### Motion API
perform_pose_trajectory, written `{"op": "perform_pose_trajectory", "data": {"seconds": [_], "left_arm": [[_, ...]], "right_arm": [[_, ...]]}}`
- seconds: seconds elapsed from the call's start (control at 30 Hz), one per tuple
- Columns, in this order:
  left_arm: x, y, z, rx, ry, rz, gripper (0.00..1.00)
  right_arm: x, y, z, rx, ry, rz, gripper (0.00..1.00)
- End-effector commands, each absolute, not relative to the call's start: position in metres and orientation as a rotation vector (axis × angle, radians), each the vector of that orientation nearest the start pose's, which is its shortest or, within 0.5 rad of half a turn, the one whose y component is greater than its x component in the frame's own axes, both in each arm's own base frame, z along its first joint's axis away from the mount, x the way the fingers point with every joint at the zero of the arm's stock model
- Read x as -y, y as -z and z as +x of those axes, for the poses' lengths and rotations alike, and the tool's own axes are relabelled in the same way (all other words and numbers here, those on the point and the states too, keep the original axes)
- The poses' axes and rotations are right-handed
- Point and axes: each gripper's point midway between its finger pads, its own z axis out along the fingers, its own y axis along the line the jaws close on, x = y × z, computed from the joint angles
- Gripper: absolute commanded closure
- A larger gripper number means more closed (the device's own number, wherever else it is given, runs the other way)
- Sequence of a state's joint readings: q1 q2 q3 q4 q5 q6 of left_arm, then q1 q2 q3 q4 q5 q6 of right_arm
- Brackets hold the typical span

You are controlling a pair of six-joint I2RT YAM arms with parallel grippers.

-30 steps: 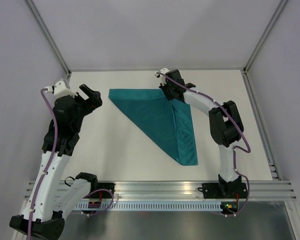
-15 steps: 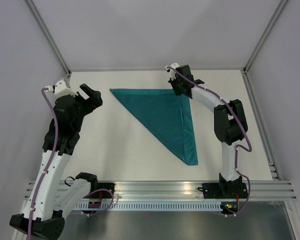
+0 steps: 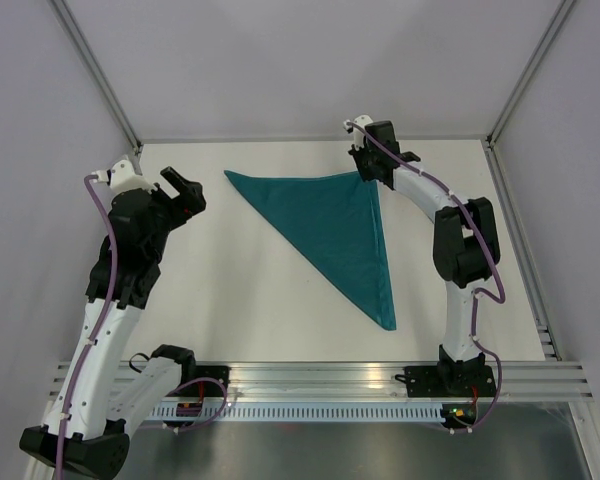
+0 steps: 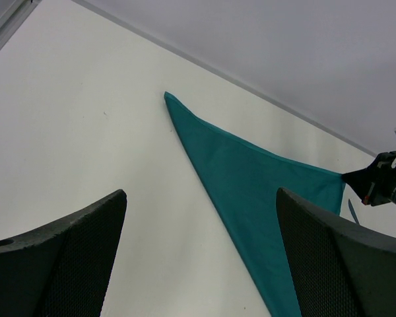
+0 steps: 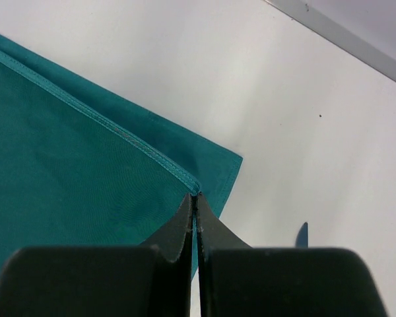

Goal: Fold the napkin, place the utensils inside, and roll it up
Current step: Fold the napkin

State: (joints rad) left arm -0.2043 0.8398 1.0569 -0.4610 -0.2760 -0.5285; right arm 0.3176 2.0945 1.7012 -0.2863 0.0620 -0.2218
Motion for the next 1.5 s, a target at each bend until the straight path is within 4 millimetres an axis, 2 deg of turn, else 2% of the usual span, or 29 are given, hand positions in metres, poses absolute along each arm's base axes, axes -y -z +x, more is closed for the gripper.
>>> {"op": "perform_pose_trajectory", "data": {"seconds": [0.0,0.43,1.0,1.47], "left_arm": [[0.04,-0.336,0.304,-1.722,0.307,-0.456,0.03],[0.04,-0.329,0.305,-1.734,0.301,-0.461,0.03],[0.039,-0.325,0.306,-1.741,0.294,-0.462,0.03],[0.04,-0.322,0.308,-1.746,0.298,-0.463,0.03]], "right_arm": [[-0.151,-0.127,0.563,-2.141,0.062,-0.547,0.99],[-0.144,-0.113,0.574,-2.161,0.1,-0.56,0.99],[-0.139,-0.116,0.588,-2.152,0.147,-0.562,1.0],[-0.13,-0.107,0.59,-2.174,0.172,-0.564,1.0]]}}
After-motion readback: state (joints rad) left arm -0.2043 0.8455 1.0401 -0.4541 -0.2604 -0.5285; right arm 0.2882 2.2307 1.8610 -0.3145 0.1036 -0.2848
